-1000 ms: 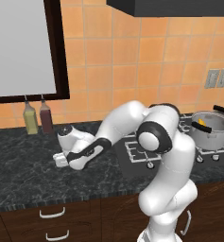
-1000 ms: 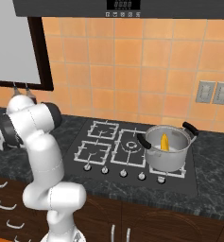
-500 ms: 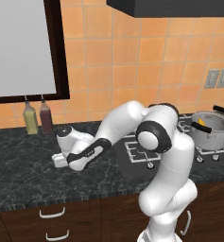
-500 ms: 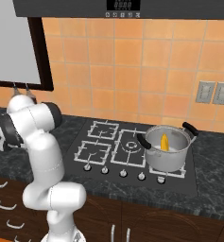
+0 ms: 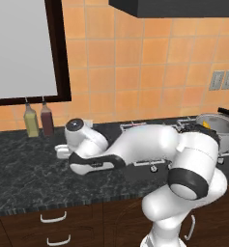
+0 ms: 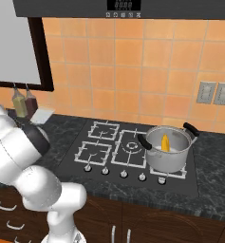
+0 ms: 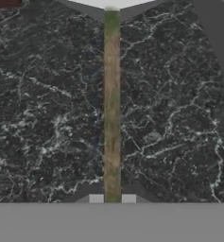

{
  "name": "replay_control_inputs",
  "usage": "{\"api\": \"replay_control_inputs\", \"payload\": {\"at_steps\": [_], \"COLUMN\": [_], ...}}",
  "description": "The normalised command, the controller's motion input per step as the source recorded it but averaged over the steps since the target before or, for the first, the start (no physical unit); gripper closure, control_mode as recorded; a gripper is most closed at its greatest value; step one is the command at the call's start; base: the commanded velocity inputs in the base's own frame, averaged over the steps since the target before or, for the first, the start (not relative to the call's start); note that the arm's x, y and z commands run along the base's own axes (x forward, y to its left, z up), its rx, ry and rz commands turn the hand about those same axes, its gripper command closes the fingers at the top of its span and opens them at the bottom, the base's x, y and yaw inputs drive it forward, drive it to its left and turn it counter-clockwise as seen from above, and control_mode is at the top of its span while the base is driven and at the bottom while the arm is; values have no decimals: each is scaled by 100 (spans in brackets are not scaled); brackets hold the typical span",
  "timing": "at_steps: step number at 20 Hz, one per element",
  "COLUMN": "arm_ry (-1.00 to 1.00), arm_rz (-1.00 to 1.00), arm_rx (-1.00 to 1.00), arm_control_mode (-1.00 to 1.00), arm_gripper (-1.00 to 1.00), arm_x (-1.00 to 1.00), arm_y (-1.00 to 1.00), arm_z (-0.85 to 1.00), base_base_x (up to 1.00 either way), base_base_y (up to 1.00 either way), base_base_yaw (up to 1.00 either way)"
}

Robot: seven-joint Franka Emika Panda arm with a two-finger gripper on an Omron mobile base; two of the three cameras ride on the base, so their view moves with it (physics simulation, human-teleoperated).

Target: Put the corn and squash in the pot. Retrieve the spatula and lightly stir the vegetables in the pot.

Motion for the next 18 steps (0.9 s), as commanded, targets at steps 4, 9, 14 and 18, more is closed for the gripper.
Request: {"api": "replay_control_inputs", "payload": {"at_steps": [4,9,14,18], "arm_ry": [10,16,17,25], "arm_rz": [-12,-12,-10,-11], "arm_rx": [36,32,17,1], "arm_control_mode": [-100,-100,-100,-100], "arm_gripper": [100,100,100,100], "arm_x": [0,0,-14,-24], "arm_y": [-60,-53,-21,0], "arm_z": [100,100,100,100], "base_base_x": [0,0,0,0], "base_base_y": [0,0,0,0], "base_base_yaw": [0,0,0,0]}}
